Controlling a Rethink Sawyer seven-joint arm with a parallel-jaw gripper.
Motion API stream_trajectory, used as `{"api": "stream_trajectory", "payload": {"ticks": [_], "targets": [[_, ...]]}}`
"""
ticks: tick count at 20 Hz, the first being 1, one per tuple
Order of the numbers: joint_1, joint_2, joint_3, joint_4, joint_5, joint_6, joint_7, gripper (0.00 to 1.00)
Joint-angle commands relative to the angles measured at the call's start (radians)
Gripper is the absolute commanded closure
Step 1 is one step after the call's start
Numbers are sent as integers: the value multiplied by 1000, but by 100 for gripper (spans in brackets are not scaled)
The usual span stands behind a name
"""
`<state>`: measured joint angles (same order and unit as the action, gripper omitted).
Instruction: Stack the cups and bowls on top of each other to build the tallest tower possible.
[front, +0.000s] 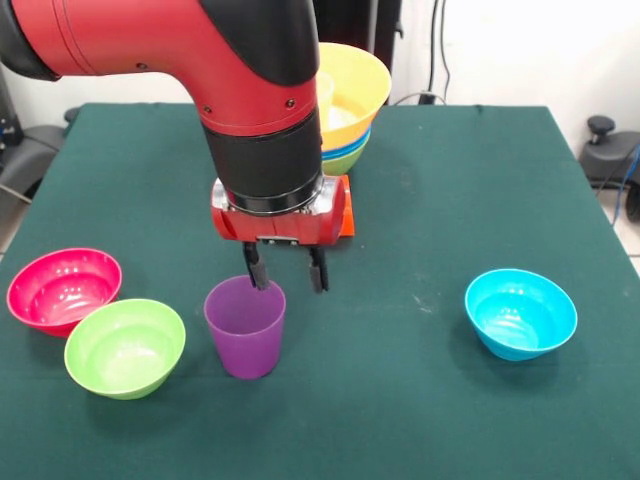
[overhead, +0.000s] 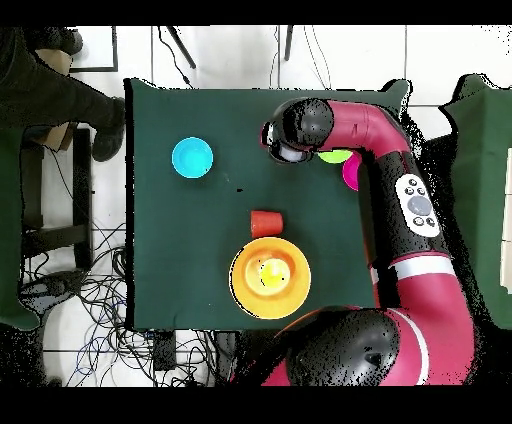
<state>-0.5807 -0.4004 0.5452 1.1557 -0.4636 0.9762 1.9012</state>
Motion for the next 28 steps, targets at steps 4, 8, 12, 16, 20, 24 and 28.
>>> {"api": "stream_trajectory", "payload": {"ticks": [4,8,12,16,20,24,28], "targets": [[29,30,53,-69,-63,86,-329,0],[33,24,27,-15,-80,68,-294,0],[33,28,-11,29,-114,39,-265,0],[32,19,-30,46,-138,59,-278,0],[13,26,-28,79,-149,22,-258,0],[11,28,-22,77,-162,14,-254,0],[17,30,-13,68,-166,18,-244,0]]}}
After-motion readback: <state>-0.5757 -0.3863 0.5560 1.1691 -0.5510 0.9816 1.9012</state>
